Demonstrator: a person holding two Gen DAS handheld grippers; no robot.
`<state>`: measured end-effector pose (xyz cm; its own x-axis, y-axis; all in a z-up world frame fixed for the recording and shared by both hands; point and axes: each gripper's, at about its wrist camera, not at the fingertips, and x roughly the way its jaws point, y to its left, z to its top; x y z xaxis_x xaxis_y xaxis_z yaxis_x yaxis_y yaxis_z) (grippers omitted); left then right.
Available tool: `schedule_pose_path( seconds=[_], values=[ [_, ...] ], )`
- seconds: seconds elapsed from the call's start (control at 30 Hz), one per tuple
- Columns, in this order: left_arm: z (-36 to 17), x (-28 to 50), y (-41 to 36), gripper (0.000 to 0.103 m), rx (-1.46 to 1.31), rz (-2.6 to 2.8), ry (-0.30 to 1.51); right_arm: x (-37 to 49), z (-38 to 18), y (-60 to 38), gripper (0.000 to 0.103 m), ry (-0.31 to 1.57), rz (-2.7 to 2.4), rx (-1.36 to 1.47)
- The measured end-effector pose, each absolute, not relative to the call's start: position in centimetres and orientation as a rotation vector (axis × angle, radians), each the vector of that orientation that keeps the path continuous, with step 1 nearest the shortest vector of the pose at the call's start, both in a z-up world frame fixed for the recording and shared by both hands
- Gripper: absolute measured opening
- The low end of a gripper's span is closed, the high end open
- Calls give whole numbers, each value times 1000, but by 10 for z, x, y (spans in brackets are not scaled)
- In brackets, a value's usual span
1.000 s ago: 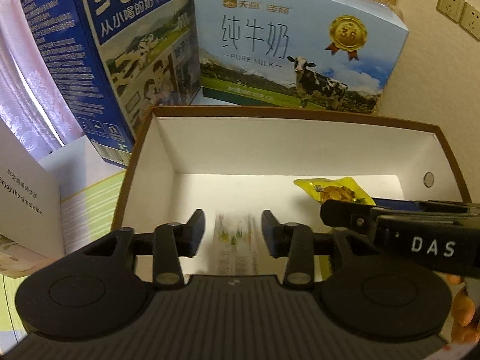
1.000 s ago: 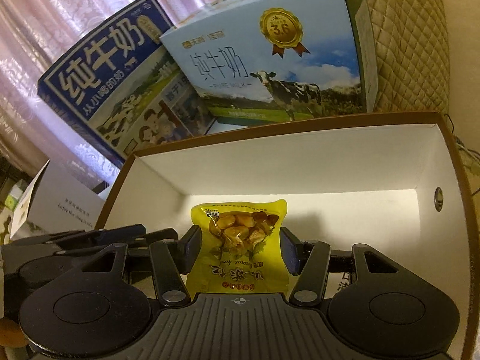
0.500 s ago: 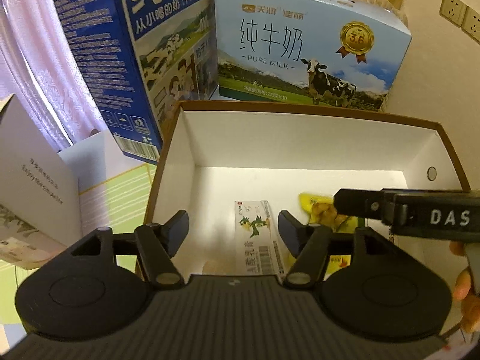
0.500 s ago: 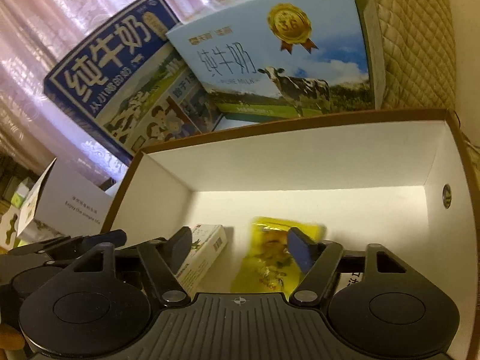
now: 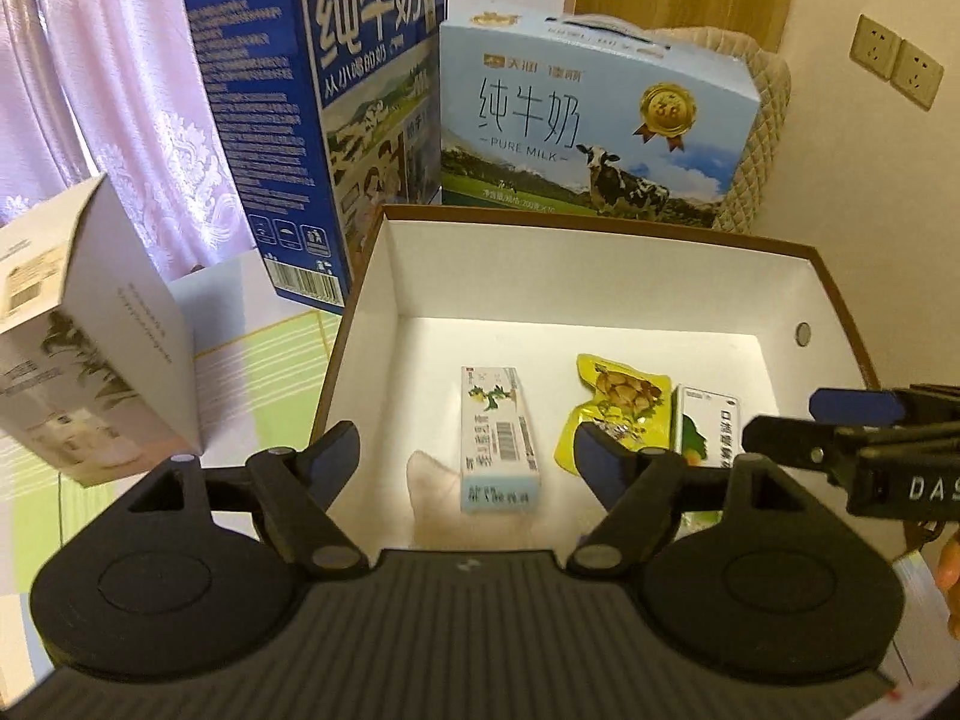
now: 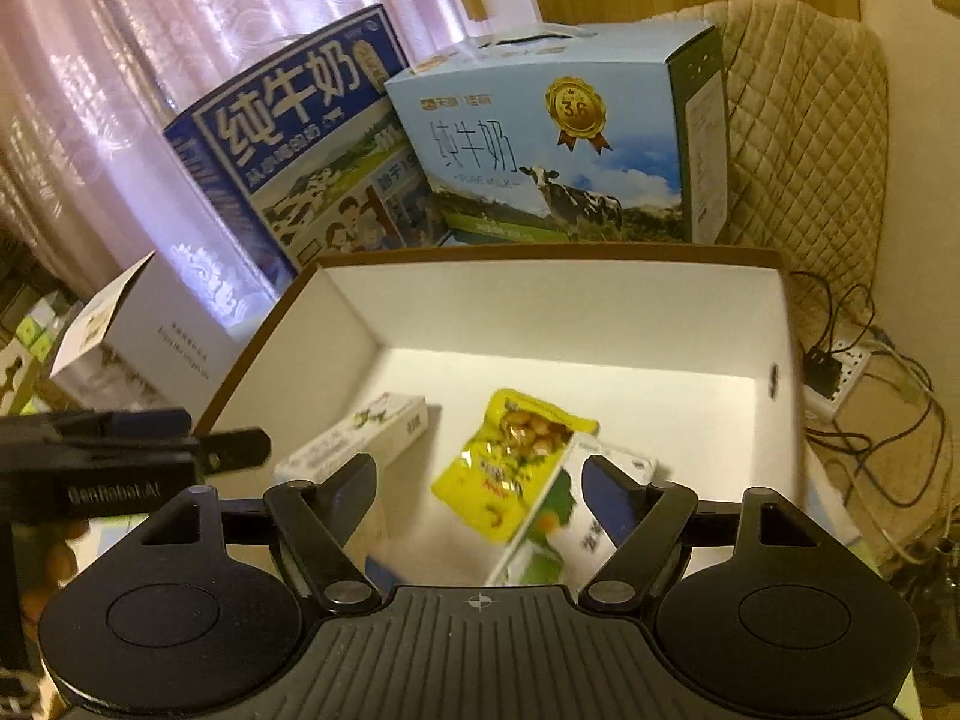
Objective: Organize objects
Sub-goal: 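Withdraw both open tools from the brown box back to the remaining items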
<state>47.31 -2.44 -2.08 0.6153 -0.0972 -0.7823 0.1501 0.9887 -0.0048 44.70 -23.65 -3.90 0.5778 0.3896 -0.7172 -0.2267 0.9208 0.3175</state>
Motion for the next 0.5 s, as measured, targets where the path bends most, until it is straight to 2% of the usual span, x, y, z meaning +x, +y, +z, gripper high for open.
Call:
schedule_pose_path(
  seconds=[0.5],
  values=[
    [6, 380, -20, 78, 46, -94, 863, 362, -19, -245, 73, 864, 383, 167]
  ],
)
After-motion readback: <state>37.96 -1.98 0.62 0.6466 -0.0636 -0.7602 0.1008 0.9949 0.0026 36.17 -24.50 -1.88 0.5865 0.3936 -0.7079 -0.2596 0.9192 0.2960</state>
